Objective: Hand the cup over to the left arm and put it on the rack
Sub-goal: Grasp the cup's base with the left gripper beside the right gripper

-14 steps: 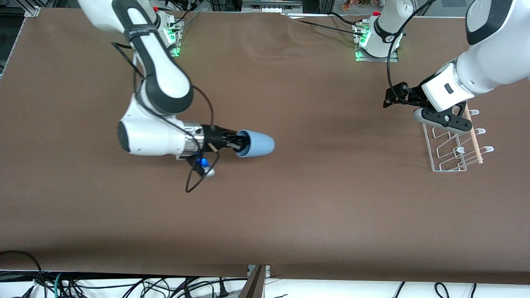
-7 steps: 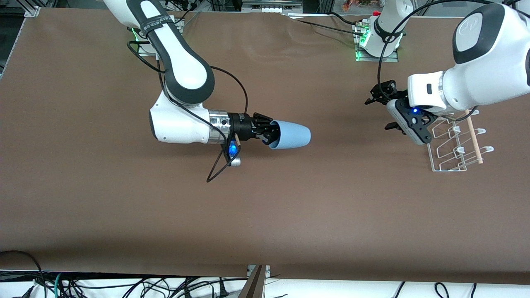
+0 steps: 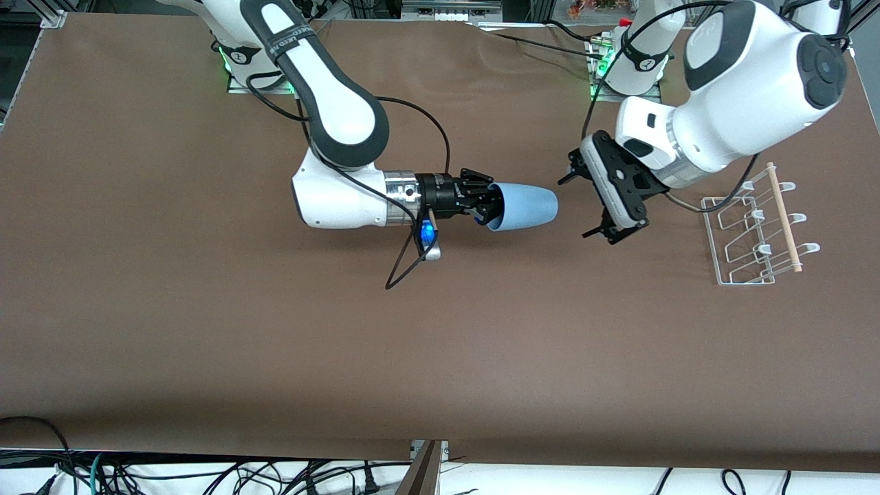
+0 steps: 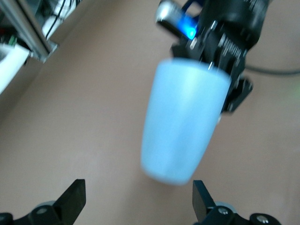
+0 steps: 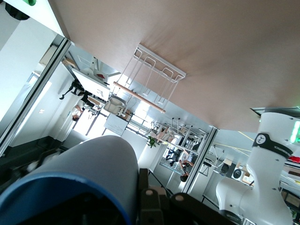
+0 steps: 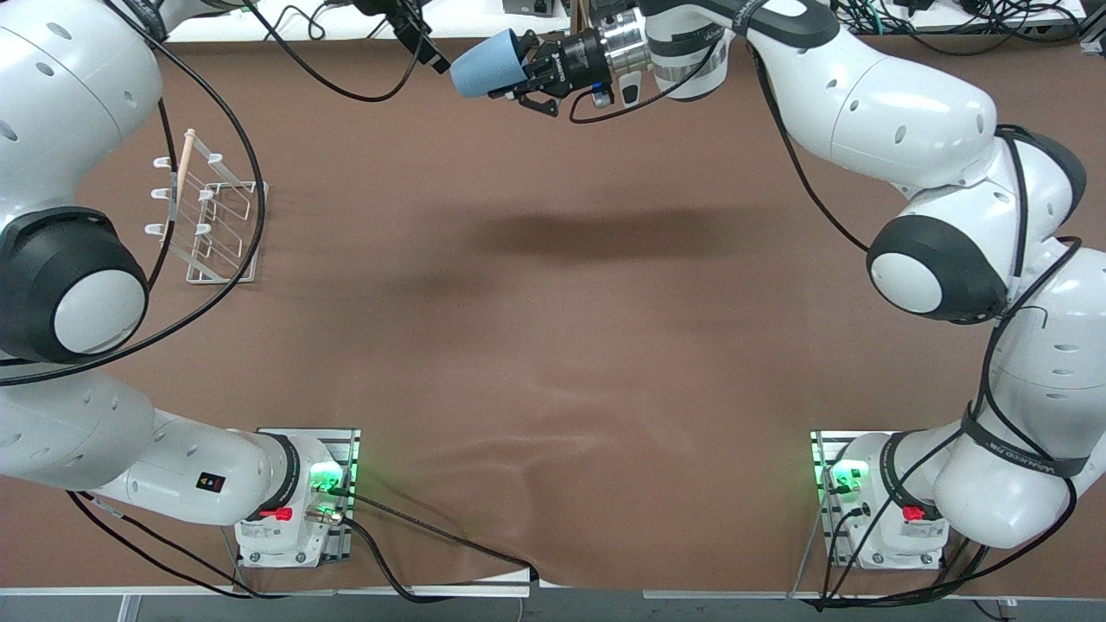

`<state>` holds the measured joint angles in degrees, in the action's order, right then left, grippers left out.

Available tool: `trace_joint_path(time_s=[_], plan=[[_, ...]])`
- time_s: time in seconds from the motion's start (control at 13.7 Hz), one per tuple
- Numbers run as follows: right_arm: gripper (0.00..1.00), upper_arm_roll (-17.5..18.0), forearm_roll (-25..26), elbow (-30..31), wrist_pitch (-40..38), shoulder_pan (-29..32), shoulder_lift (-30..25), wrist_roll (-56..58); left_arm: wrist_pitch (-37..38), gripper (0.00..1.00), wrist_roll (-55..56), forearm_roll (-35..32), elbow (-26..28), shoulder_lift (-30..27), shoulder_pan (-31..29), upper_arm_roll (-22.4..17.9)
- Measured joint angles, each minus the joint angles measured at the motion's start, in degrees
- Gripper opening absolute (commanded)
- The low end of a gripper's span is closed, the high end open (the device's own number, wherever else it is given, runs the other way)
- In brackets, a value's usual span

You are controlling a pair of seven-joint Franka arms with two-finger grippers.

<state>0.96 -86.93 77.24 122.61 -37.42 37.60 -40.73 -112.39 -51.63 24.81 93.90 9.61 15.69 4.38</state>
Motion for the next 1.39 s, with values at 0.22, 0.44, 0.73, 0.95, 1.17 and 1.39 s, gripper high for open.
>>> trace_joint_path(time_s=[0.22,0.44,0.73,0.95,1.17,1.39], plan=[[0.00,0.0,0.0,-1.1,2.7,-1.7,0.6,-0.2,-1.3,1.00,-2.2,0.3,0.0,0.8,0.9,2.1],[0.00,0.0,-0.1,-2.0,3.5,-2.5,1.2,-0.3,-1.3,1.00,-8.2,0.3,0.6,1.1,0.8,2.2],[0.00,0.0,-0.1,-2.7,4.4,-2.6,1.8,-1.3,-0.6,1.00,-13.8,0.5,0.9,2.3,-0.4,2.1],[0.00,0.0,-0.1,-3.3,4.4,-2.8,1.9,-1.7,0.6,0.59,-15.8,0.5,1.2,2.6,-1.2,1.9],[0.00,-0.1,-0.1,-4.0,5.0,-2.7,1.9,-2.6,1.3,0.17,-16.6,0.5,1.3,2.9,-1.3,2.0],[0.00,-0.1,-0.1,-4.0,5.0,-2.7,1.9,-2.8,1.3,0.15,-16.7,0.6,1.3,2.9,-1.3,2.0]])
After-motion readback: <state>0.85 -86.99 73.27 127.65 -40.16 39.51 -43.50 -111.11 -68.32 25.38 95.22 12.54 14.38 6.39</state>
